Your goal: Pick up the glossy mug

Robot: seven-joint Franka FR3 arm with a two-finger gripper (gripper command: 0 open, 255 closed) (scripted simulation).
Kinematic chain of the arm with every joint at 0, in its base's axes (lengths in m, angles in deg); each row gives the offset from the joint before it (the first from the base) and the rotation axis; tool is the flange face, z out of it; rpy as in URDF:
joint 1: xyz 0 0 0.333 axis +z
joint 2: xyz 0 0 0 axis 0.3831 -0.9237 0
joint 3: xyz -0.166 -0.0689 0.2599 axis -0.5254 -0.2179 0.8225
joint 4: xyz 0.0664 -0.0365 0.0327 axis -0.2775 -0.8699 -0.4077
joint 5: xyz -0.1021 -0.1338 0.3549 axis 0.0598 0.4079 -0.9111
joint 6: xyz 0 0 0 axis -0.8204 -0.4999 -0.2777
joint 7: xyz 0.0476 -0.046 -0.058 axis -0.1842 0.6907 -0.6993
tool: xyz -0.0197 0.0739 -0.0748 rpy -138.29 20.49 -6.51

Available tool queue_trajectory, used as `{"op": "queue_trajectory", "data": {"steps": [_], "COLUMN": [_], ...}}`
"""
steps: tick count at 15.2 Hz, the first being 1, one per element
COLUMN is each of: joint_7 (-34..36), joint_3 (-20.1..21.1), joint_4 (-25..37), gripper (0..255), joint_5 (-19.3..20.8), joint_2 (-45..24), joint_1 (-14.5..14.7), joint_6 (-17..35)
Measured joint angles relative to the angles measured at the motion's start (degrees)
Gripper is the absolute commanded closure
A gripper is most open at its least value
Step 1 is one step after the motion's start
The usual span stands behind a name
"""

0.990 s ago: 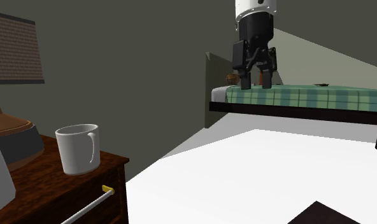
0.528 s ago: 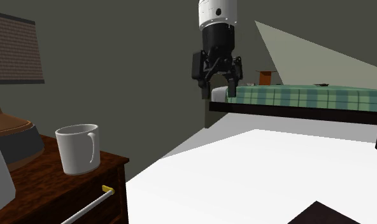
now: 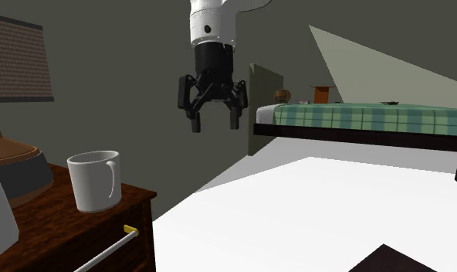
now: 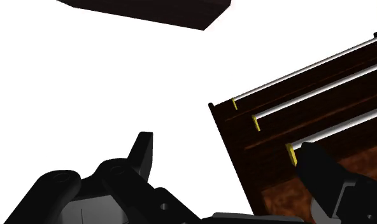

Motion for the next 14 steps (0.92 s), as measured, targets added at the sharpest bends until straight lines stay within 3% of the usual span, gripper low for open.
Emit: {"op": "queue_trajectory", "data": {"steps": [7,14], "joint_7": [8.2,16.59], "joint_3": [4.52,6.91], "joint_4": [11.79,27.76], "gripper": [0,0], "joint_5": [2.99,8.56], "joint_2": [-14.24,-29.6], "joint_1": [1.84,6.03], "joint_6": [3.29,2.82]}}
